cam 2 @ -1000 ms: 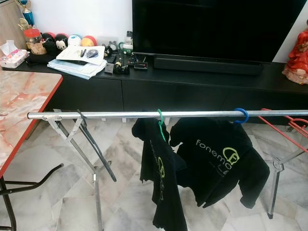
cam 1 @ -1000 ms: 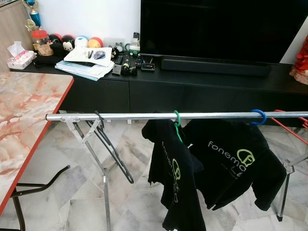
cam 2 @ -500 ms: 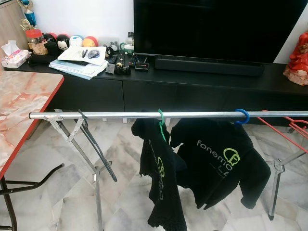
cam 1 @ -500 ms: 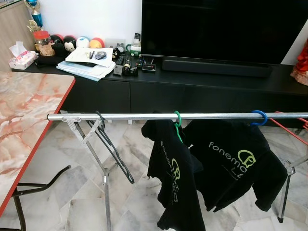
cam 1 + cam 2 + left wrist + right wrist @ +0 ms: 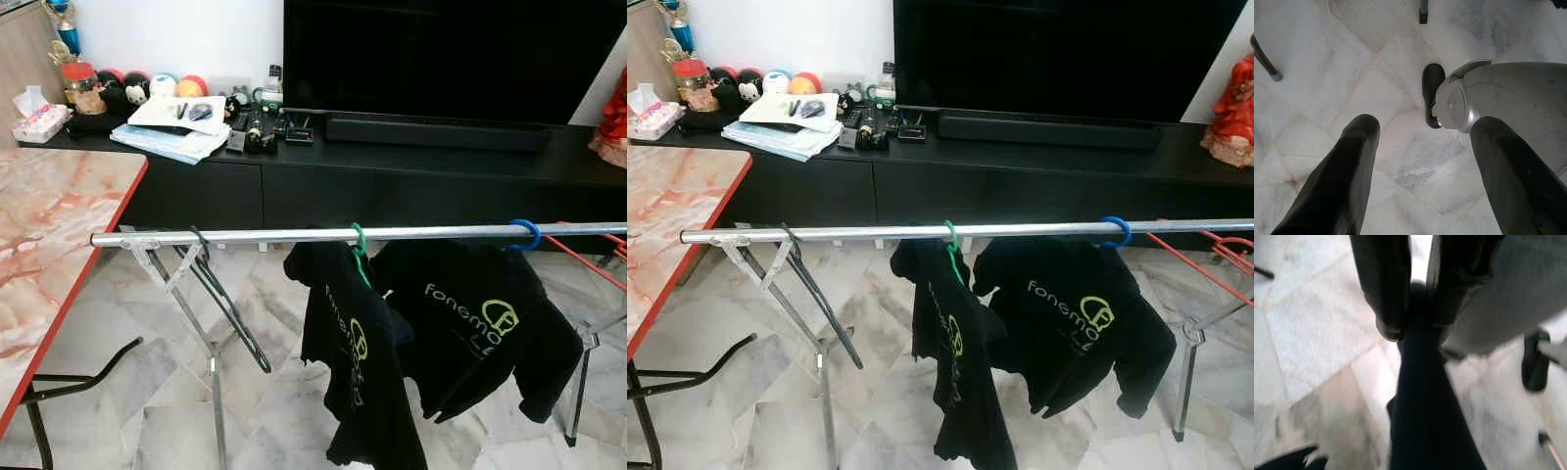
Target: Hang hanger
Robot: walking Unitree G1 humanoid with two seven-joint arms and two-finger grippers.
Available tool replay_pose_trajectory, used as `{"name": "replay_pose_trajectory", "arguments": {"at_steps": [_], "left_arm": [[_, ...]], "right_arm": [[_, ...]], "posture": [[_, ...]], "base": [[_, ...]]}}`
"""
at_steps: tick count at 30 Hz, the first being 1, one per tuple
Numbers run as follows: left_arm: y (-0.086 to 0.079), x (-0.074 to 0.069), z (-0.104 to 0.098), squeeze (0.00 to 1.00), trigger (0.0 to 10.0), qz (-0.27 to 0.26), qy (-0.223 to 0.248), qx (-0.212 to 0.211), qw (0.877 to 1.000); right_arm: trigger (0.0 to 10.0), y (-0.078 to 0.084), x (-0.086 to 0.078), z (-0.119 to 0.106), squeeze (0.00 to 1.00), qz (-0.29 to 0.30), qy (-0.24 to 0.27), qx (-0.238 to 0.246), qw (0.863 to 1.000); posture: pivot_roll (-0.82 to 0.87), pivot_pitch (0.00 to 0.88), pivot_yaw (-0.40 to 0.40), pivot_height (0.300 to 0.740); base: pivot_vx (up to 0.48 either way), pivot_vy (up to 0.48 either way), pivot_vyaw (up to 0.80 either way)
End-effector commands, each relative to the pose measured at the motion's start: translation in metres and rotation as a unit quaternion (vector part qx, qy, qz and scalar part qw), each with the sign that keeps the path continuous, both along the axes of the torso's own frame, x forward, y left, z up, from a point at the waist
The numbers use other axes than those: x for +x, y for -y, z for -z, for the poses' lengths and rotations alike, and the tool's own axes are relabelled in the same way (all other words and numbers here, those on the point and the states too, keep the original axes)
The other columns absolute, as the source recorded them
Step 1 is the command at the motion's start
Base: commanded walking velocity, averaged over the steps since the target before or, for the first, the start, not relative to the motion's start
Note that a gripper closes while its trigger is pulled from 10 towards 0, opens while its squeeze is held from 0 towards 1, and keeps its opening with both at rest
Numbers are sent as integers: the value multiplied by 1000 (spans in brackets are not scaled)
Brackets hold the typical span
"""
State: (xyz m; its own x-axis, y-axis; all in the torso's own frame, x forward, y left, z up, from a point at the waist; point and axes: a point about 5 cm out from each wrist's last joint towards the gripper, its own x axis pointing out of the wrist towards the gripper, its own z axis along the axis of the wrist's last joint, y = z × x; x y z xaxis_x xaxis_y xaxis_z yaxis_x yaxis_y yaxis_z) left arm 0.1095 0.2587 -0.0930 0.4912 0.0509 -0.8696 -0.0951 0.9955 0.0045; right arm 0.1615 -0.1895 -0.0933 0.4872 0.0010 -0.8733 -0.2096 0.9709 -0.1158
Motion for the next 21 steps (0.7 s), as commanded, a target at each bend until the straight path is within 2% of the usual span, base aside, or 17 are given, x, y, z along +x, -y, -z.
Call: {"name": "replay_pose_trajectory", "arguments": {"at_steps": [1,2,9,10,14,17,21], "left_arm": [[-2,-8,2,0,10000,8,-22,3,1000],[-2,-8,2,0,10000,8,-22,3,1000],[-2,-8,2,0,10000,10,-22,1,1000],[-1,-8,2,0,10000,10,-22,1,1000],[-1,-8,2,0,10000,9,-22,1,1000],[-2,-8,2,0,10000,9,-23,2,1000],[-2,-9,2,0,10000,12,-24,3,1000]], "right_arm": [[10000,-1,-1,0,914,13,5,9,1000],[10000,-4,2,-1,0,14,17,20,1000],[10000,-12,14,-7,0,22,58,46,997],[10000,-14,21,-11,0,27,81,53,995],[10000,-15,27,-15,0,31,107,56,992],[10000,-10,39,-27,0,49,169,54,983],[10000,-7,55,-50,0,67,256,72,962]], "posture": [[100,99,-41,740],[100,99,-41,740],[97,98,-42,740],[99,98,-44,740],[102,98,-47,740],[97,100,-46,740],[87,100,-47,740]], "base": [[0,0,0],[0,0,0],[0,0,0],[0,0,0],[0,0,0],[0,0,0],[0,0,0]]}}
